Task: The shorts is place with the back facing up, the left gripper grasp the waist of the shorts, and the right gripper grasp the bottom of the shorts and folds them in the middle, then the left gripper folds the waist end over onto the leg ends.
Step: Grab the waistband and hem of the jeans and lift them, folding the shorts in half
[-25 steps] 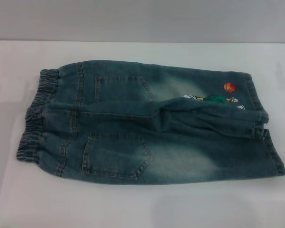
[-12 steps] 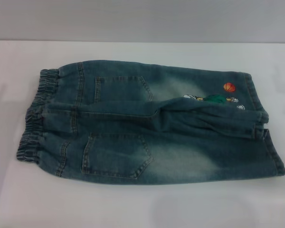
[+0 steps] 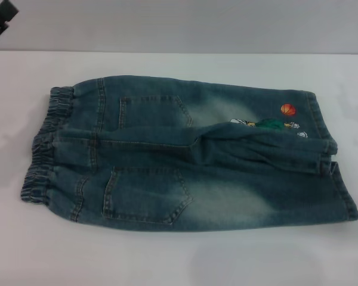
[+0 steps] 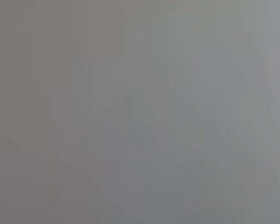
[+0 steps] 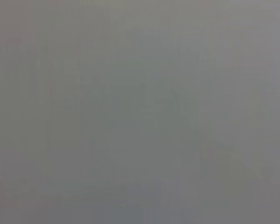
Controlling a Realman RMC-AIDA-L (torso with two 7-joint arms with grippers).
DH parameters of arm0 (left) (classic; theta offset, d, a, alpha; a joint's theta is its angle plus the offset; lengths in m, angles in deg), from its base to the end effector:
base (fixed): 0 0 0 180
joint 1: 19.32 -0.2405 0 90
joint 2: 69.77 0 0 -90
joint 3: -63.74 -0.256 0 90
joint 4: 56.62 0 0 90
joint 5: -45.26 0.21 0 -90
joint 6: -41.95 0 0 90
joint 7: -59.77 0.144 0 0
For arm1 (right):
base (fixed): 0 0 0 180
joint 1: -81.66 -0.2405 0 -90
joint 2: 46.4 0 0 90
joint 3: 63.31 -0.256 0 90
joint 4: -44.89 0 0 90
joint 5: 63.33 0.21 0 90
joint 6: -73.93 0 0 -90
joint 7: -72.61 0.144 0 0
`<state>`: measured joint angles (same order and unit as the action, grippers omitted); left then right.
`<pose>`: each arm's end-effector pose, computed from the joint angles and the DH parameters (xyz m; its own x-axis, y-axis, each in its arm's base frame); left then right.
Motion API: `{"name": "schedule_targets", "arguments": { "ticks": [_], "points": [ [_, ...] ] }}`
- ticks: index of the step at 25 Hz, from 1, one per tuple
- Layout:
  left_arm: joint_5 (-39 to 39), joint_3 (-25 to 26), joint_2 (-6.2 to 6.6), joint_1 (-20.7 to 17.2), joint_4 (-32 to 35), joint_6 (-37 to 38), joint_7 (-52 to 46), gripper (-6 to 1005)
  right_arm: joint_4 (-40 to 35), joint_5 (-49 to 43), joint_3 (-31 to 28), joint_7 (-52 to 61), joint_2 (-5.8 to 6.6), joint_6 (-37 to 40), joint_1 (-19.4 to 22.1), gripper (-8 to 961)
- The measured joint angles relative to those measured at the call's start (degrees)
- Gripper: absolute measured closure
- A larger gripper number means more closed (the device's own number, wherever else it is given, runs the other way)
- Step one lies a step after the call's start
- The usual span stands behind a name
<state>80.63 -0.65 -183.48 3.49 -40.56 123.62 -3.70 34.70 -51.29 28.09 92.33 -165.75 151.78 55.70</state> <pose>-0.3015 0.3372 0.0626 0.2251 -0.0023 0.9743 0.8285 -0.5258 -0.1927 0.2997 0.3446 0.0328 0.5488 0.3031 -0.7791 -0.7718 -0.1744 -0.6115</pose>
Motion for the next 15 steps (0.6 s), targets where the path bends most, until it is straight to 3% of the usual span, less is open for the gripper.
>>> {"name": "schedule_targets", "arguments": {
  "ticks": [1, 2, 3, 4, 5, 8, 15],
  "points": [
    [0.2, -2.8, 1.97, -0.7, 2.1, -0.1, -3.8, 147, 0.0, 0.0, -0.1, 0.1, 0.03, 0.0, 0.0, 308],
    [0.2, -2.8, 1.97, -0.7, 2.1, -0.1, -3.8, 147, 0.0, 0.1, -0.3, 0.1, 0.05, 0.0, 0.0, 308],
    [8.7, -5.4, 9.49, -2.3, 6.7, 1.2, -17.8, 147, 0.0, 0.1, -0.4, 0.1, 0.06, 0.0, 0.0, 308],
    [14.1, -5.2, 11.75, -2.6, 7.8, 2.1, -23.1, 147, 0.0, 0.2, -0.5, 0.3, 0.06, 0.0, 0.0, 308],
    [18.2, -4.6, 13.24, -2.8, 8.5, 2.8, -26.2, 147, 0.0, 0.3, -0.5, 0.4, 0.09, 0.0, -0.1, 308],
    [28.1, -2.2, 14.17, -3.2, 8.9, 4.1, -29.2, 147, -0.1, 0.4, -0.5, 0.6, 0.18, -0.1, -0.4, 308],
    [52.8, 3.1, 13.98, -2.7, 10.5, 5.1, -36.0, 147, -0.3, 0.4, -0.5, 0.6, 0.36, -0.2, -1.5, 308]
  ]
}}
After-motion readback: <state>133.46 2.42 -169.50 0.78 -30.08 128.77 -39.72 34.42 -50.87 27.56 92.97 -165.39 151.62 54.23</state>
